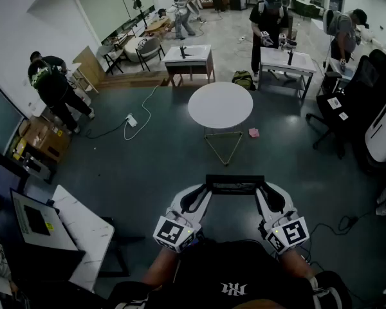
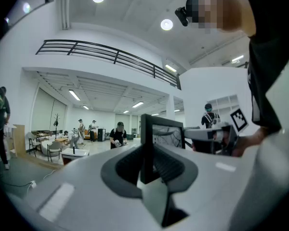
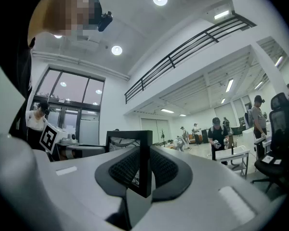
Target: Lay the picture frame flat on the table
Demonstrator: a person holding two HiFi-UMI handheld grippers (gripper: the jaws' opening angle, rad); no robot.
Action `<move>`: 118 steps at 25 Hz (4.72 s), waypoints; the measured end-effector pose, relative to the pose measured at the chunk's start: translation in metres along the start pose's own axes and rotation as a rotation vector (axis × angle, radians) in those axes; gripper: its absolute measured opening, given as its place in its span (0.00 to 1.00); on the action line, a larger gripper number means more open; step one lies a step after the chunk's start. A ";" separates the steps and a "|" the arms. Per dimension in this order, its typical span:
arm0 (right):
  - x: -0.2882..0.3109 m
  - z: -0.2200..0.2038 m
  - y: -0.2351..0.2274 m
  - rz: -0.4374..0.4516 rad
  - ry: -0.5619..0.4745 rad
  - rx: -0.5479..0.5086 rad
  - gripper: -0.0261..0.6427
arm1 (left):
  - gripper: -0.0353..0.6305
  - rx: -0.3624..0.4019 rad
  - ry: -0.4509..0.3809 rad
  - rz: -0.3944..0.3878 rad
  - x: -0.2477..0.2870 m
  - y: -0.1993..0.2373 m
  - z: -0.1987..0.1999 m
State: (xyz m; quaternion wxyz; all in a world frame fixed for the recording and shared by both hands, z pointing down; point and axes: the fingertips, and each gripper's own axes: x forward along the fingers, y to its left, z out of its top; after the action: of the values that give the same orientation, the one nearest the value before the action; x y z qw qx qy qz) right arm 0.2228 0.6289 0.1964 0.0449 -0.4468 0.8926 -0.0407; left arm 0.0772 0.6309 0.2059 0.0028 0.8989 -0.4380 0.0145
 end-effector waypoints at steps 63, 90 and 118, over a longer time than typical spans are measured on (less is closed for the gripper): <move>0.212 -0.069 -0.008 0.055 0.132 0.064 0.12 | 0.14 -0.117 0.142 0.010 0.055 0.199 -0.067; 0.354 -0.063 -0.204 0.169 0.175 0.124 0.12 | 0.13 -0.104 0.196 0.109 0.267 0.271 -0.058; 0.455 -0.074 -0.227 0.092 0.205 0.135 0.12 | 0.13 -0.114 0.159 0.027 0.338 0.385 -0.071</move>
State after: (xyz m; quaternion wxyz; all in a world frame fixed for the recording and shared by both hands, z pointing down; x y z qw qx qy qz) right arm 0.1228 0.1310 0.2759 -0.0150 -0.3949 0.9072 -0.1440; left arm -0.0198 0.1286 0.2835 0.0884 0.8872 -0.4488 0.0609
